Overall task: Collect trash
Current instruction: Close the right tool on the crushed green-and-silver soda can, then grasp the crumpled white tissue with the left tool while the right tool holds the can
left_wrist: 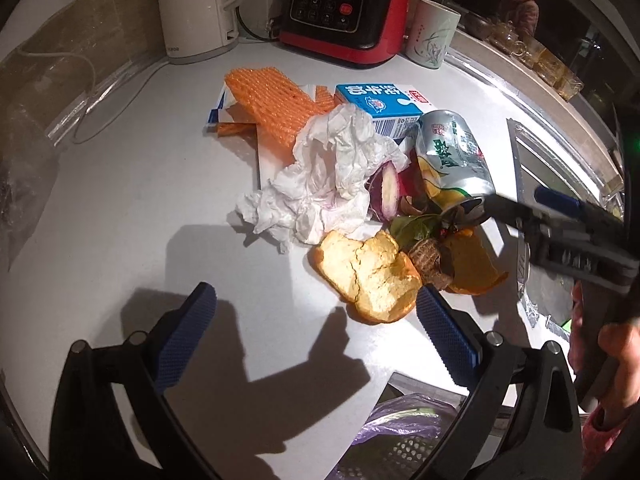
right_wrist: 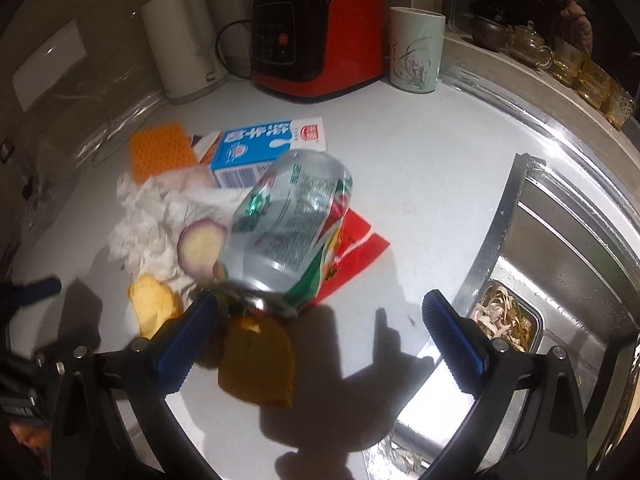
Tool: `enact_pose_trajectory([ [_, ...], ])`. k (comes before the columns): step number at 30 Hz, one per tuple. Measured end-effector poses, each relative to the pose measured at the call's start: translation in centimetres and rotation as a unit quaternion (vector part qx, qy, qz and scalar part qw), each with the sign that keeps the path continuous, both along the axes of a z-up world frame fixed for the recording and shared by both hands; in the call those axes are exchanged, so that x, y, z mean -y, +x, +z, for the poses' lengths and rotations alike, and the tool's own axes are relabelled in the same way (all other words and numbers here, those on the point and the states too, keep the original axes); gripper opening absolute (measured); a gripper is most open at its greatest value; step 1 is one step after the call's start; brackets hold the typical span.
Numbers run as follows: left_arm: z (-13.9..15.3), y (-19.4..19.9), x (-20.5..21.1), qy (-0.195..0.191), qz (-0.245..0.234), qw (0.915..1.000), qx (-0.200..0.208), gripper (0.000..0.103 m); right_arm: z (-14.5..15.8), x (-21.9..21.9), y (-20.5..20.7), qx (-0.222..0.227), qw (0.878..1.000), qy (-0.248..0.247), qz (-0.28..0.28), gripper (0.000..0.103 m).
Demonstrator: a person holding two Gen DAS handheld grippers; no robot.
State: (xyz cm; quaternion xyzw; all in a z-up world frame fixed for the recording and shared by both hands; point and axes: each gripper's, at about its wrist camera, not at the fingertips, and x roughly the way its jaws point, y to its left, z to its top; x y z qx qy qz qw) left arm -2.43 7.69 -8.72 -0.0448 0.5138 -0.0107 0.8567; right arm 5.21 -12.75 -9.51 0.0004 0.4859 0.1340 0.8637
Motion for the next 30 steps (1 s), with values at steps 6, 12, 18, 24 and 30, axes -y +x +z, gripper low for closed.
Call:
enact_pose_trajectory([
  [6,-0.9,-0.4,1.2,0.009,-0.014,0.9998,0.005,0.096,-1.9,-1.1,4.5,-0.065,0.997,0.034,-0.028,0.101],
  [12,-1.4,-0.1,2.0,-0.004,-0.017,0.9998,0.005,0.096,-3.9,-2.2,6.0,-0.119,0.990,0.079,-0.017,0.091],
  [18,-1.9,0.2,1.5,-0.011,0.003,0.9999,-0.001,0.096,-3.7,-1.9,6.0,-0.116,0.987,0.107,0.004,0.069],
  [24,-0.7,2.0,-0.8,-0.064,0.049,0.9967,0.005,0.096,-2.6,-0.5,5.7,-0.096,0.984,0.146,0.015,0.069],
  [30,0.3,5.8,-0.8,-0.033,0.046,0.9982,0.019,0.096,-0.5,2.0,3.8,-0.064,0.986,0.153,0.019,0.069],
])
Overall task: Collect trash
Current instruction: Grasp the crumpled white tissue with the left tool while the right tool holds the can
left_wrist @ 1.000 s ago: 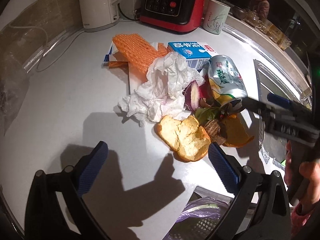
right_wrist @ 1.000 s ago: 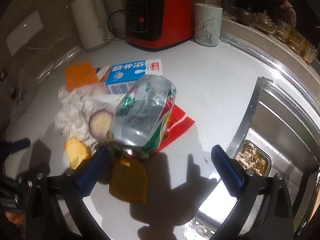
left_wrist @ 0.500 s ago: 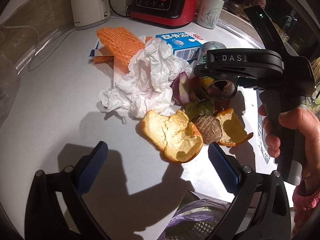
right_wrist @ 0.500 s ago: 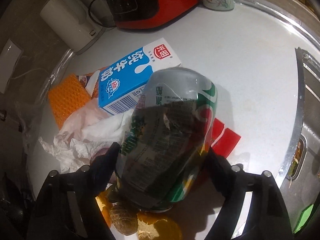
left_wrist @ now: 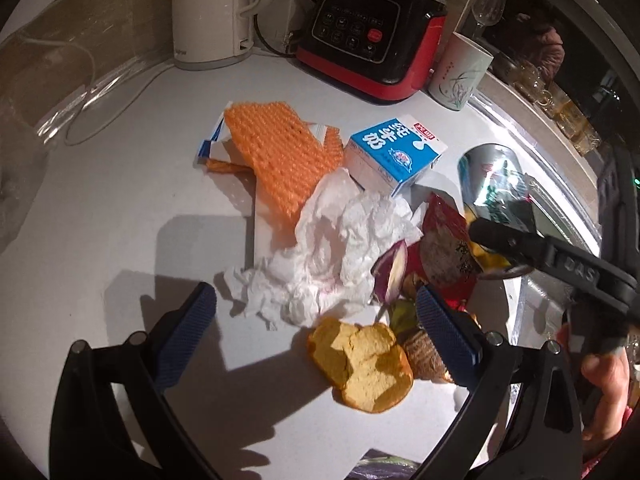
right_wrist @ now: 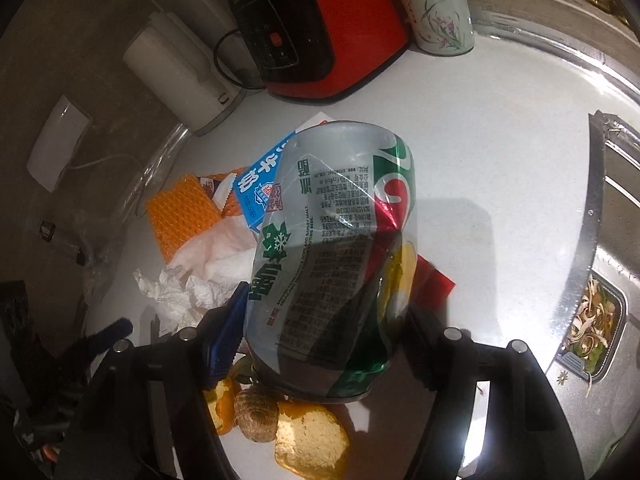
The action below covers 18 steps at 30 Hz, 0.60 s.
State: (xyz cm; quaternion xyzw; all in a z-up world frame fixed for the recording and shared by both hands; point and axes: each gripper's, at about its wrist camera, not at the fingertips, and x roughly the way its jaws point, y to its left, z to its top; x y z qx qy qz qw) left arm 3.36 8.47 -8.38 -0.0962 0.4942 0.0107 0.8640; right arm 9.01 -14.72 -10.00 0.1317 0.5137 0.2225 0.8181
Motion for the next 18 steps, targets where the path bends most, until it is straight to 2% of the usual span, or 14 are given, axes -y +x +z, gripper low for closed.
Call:
enact_pose_trajectory([
  [4,-0.2,1.7,1.2,0.014,-0.032,0.9993,0.009,0.095,0.5,2.0,-1.6,0.007,1.000,0.006,-0.009,0.069],
  [5,-0.2,1.8,1.5,0.016,-0.039,0.9990,0.011,0.088,0.3,2.5,-1.7,0.007,1.000,0.006,-0.012,0.069],
  [6,-0.3,2.0,1.8,0.019,-0.047,0.9986,0.013,0.075,0.3,2.8,-1.8,0.006,1.000,0.008,-0.016,0.069],
  [7,-0.6,2.3,2.1,0.023,-0.056,0.9981,0.011,0.067,0.3,3.4,-2.2,0.005,1.000,0.010,-0.019,0.069],
  [8,-0.9,2.6,2.3,0.027,-0.061,0.9977,0.005,0.051,0.2,3.8,-2.3,0.003,1.000,0.012,-0.021,0.069],
  [9,-1.3,2.9,2.4,0.031,-0.064,0.9975,-0.001,0.042,0.1,4.2,-2.4,0.002,1.000,0.012,-0.023,0.069],
  [10,-1.6,3.1,2.4,0.034,-0.062,0.9975,-0.005,0.039,0.1,4.4,-2.6,0.002,1.000,0.012,-0.024,0.069],
  [12,-1.9,3.1,1.9,0.028,-0.054,0.9981,-0.003,0.018,0.0,4.8,-2.9,0.001,1.000,0.012,-0.023,0.069],
  [15,-1.3,2.8,1.2,0.007,-0.041,0.9991,0.005,0.012,0.2,4.7,-3.3,0.008,1.000,0.005,-0.017,0.069],
  [18,0.3,1.6,0.9,-0.010,-0.036,0.9990,0.025,0.011,1.1,4.4,-4.4,0.028,1.000,-0.005,-0.004,0.069],
])
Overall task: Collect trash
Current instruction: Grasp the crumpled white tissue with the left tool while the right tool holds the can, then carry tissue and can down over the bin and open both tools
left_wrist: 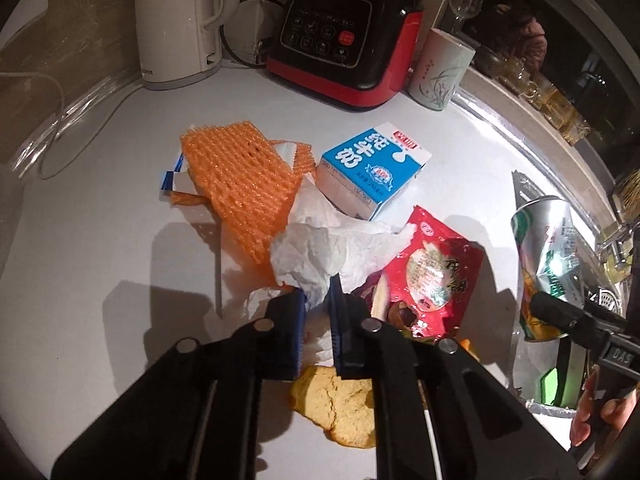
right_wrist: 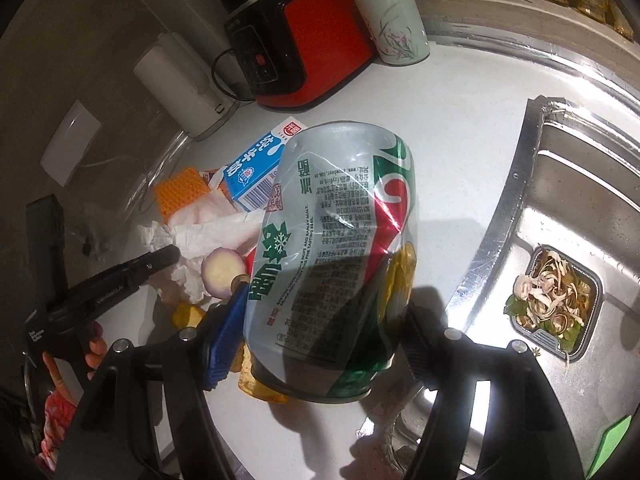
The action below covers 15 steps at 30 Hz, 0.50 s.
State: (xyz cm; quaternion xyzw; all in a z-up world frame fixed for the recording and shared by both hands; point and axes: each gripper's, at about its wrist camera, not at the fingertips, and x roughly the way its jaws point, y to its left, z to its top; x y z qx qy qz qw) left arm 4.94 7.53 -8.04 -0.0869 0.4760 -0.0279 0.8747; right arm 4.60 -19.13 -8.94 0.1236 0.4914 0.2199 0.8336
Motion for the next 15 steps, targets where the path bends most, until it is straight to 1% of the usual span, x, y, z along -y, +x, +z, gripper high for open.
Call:
enact_pose_trajectory([
  [4,3.6,-2.8,0.2,-0.005,-0.009,0.9991,0.041,0.011,2.0,-0.4,-1.6,0.035,0.999,-0.007,0.018,0.069],
  [8,7.1,-5.6,0.0,-0.027,-0.012,0.9968,0.075,0.011,4.1,-0.7,-3.5,0.065,0.997,-0.008,0.033,0.069],
  [10,8.7,-7.1,-0.1,-0.034,-0.013,0.9955,0.088,0.011,5.0,-0.6,-4.5,0.075,0.996,-0.008,0.041,0.069],
  [12,10.1,-9.1,0.3,-0.035,-0.026,0.9940,0.101,0.011,5.8,-0.4,-5.8,0.084,0.995,-0.010,0.045,0.069],
  [15,11.1,-12.3,1.2,-0.037,-0.048,0.9924,0.107,0.011,6.7,0.2,-7.8,0.090,0.995,-0.009,0.049,0.069],
])
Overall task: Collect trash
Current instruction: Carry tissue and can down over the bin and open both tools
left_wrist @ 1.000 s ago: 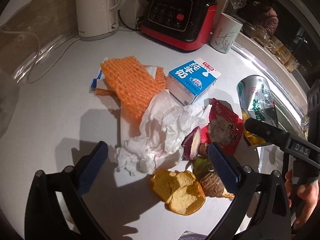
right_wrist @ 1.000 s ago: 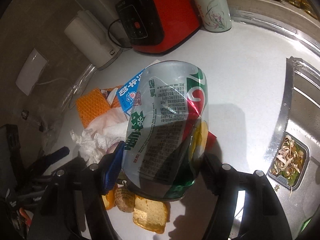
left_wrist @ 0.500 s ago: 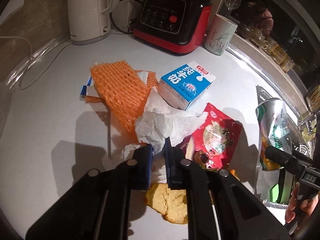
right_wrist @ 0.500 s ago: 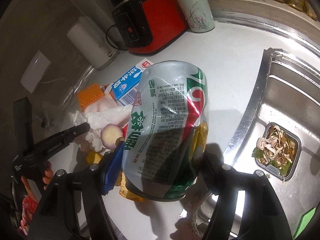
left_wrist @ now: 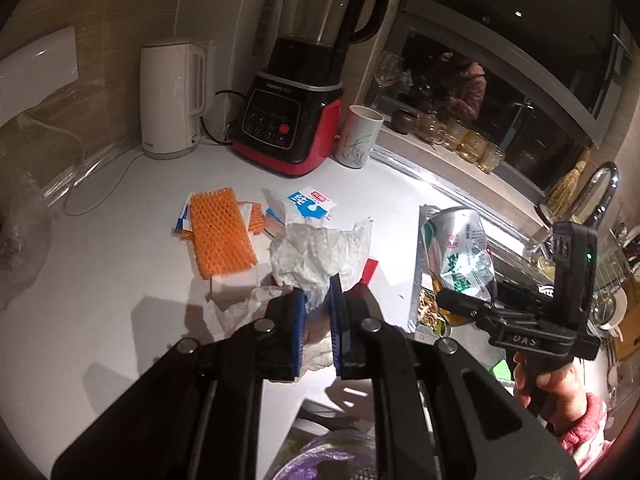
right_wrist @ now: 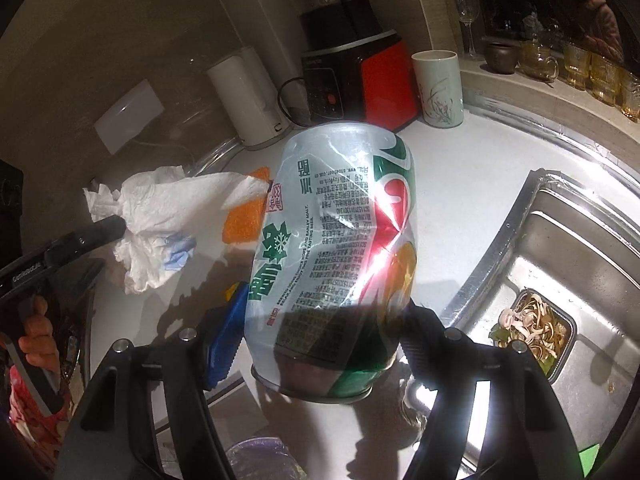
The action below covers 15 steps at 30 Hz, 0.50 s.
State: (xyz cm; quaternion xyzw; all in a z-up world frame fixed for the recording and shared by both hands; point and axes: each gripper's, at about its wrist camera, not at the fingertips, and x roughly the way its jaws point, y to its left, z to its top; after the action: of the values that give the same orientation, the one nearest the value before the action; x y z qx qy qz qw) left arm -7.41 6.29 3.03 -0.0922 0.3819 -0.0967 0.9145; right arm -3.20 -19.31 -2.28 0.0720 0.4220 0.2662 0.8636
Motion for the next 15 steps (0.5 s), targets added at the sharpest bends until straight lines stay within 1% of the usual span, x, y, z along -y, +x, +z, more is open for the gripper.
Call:
enact_pose_trajectory([
  [3,-0.6,-3.8,1.2,-0.015,-0.035,0.9992,-0.016,0.011,0.3,0.5,-2.1,0.000,1.000,-0.002,0.009,0.069],
  [6,-2.8,-7.3,2.8,-0.018,-0.068,0.9962,-0.051,0.011,-0.1,1.0,-4.2,-0.006,1.000,-0.010,0.020,0.069],
  [7,-4.1,-8.5,3.4,-0.019,-0.079,0.9944,-0.068,0.011,-0.4,1.2,-4.8,-0.011,1.000,-0.013,0.024,0.069],
  [9,-7.0,-10.4,4.6,-0.005,-0.090,0.9904,-0.105,0.011,-1.0,1.5,-5.9,-0.019,0.999,-0.019,0.032,0.069],
  [11,-10.3,-11.7,5.6,0.011,-0.087,0.9856,-0.145,0.011,-1.8,1.9,-7.0,-0.029,0.998,-0.025,0.040,0.069],
  [15,-17.7,-14.1,6.7,0.013,-0.074,0.9716,-0.224,0.011,-3.3,2.5,-8.8,-0.050,0.996,-0.035,0.058,0.069],
])
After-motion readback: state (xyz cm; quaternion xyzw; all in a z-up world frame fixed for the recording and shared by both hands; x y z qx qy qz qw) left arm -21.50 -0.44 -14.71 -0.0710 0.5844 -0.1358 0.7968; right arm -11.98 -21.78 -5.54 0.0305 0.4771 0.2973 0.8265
